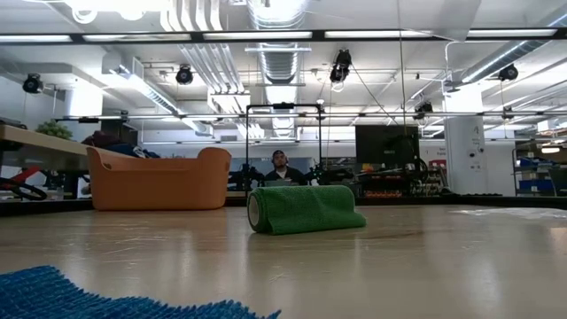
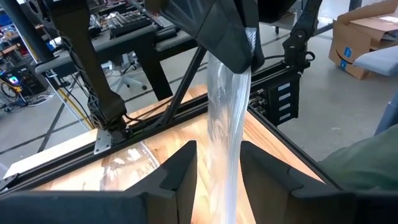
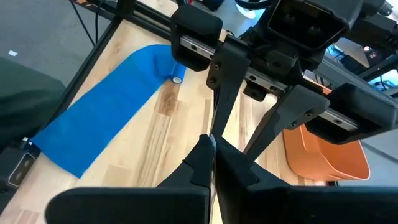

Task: Roll bandage
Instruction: Open the top transparent zip bag

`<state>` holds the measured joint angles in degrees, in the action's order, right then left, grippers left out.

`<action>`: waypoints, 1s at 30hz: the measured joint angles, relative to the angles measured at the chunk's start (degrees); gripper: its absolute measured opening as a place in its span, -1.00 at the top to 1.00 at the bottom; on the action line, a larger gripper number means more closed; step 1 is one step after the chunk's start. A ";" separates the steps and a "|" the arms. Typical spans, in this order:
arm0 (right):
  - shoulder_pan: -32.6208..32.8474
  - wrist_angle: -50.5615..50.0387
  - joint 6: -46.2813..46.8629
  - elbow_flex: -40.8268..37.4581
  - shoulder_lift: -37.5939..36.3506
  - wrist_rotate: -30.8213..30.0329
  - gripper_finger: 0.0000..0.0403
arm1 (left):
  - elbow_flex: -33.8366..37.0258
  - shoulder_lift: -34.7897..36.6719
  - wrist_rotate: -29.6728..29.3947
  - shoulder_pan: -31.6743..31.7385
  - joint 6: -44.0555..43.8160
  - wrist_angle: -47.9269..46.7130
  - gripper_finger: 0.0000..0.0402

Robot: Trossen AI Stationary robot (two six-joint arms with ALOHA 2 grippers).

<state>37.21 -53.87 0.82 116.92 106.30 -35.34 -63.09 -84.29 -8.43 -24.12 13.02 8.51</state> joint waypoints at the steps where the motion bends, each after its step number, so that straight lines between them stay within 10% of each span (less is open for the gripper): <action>1: 0.00 -0.23 0.30 0.00 0.00 0.02 0.99 | 0.00 0.02 0.00 0.00 0.00 -0.02 0.43; 30: -0.13 2.39 0.83 0.00 0.00 0.84 0.99 | 0.02 0.02 0.00 0.00 0.59 0.03 0.54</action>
<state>37.08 -51.48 1.65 116.92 106.30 -34.50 -63.07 -84.27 -8.43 -24.12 13.61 8.54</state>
